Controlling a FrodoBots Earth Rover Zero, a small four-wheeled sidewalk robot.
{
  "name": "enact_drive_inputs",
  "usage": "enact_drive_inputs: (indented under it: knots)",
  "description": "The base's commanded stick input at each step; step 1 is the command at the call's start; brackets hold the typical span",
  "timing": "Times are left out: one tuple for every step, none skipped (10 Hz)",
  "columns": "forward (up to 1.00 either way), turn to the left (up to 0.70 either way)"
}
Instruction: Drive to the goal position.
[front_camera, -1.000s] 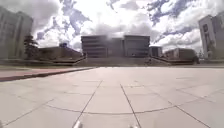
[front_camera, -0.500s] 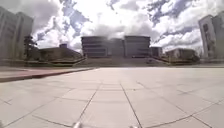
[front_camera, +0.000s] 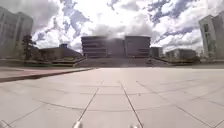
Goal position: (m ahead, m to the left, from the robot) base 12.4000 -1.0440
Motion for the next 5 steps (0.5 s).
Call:
enact_drive_inputs:
  knots:
    - [0.7,0.0]
    - [0.7,0.0]
    - [0.7,0.0]
    - [0.7,0.0]
    - [0.7,0.0]
